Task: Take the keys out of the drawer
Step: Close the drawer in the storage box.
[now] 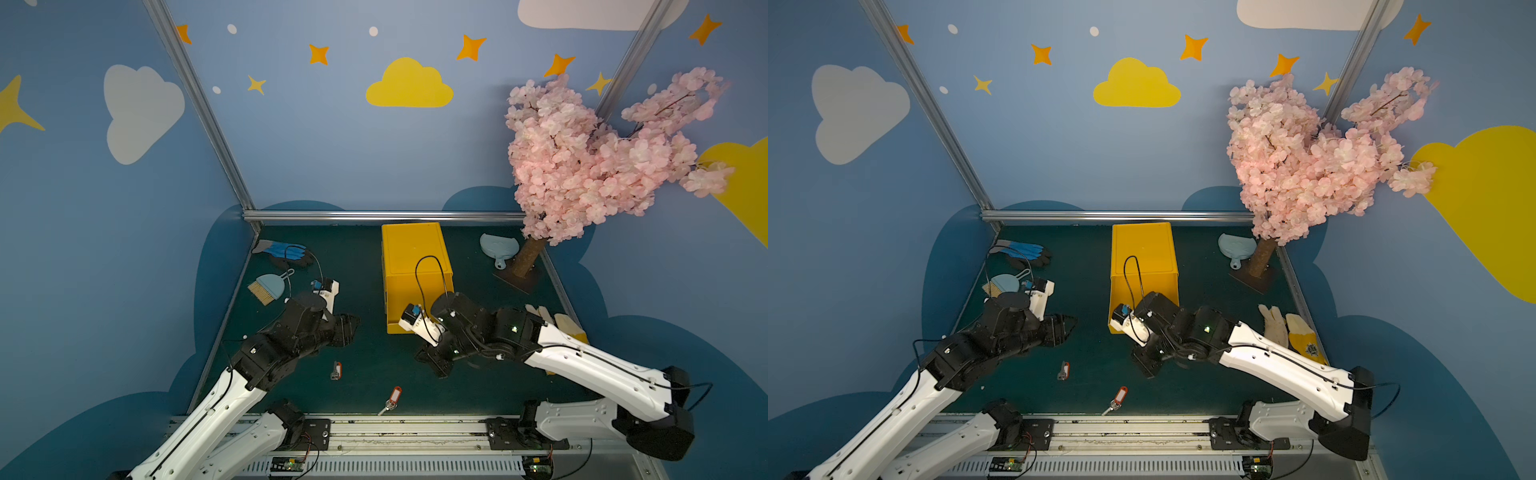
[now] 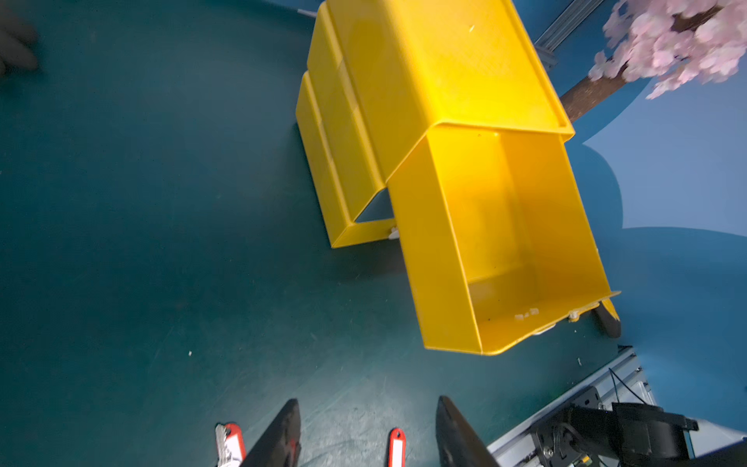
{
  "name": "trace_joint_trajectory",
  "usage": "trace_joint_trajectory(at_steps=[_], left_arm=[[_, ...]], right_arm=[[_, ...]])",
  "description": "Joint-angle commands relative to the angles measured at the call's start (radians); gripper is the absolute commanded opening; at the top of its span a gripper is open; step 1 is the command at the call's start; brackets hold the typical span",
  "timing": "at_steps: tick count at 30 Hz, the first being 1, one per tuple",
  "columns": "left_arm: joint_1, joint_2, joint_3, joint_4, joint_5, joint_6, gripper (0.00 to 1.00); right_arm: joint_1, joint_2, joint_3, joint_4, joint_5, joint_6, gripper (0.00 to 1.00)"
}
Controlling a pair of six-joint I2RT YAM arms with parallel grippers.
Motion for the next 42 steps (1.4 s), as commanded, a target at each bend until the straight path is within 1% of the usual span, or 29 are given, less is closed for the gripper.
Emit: trace_joint_trajectory(at_steps=[1,4,8,12,16,25,34,42], left_arm=[[-0.001,0.024,0.013,0.101,-0.010,-0.018,0.53],[-0.010,0.050,0.012,0.132,-0.019,-0.062,0.52],[-0.030,0.078,0.018,0.150,-0.029,-0.078,0.52],[-0.037,0.105,0.035,0.154,-0.041,-0.076,0.53],[-0.037,0.141,0.056,0.164,-0.043,-0.066,0.53],[-0.037,0.168,0.063,0.182,-0.047,-0.065,0.53],[-0.037,0.124,0.037,0.170,-0.058,-0.075,0.53],[-0.038,0.055,0.003,0.138,-0.070,-0.092,0.54]], right_arm=[[0.002,-0.069,-0.118,0.104,0.080,0.027,0.00],[-0.010,-0.102,-0.169,0.129,0.141,0.003,0.00],[-0.034,-0.104,-0.184,0.123,0.293,0.014,0.00],[-0.077,-0.102,-0.194,0.139,0.363,-0.006,0.00],[-0.132,-0.074,-0.182,0.153,0.392,-0.014,0.00],[-0.178,-0.006,-0.129,0.217,0.397,-0.037,0.00],[-0.209,0.084,-0.057,0.264,0.406,-0.001,0.00],[-0.253,0.213,0.046,0.281,0.413,0.007,0.00]])
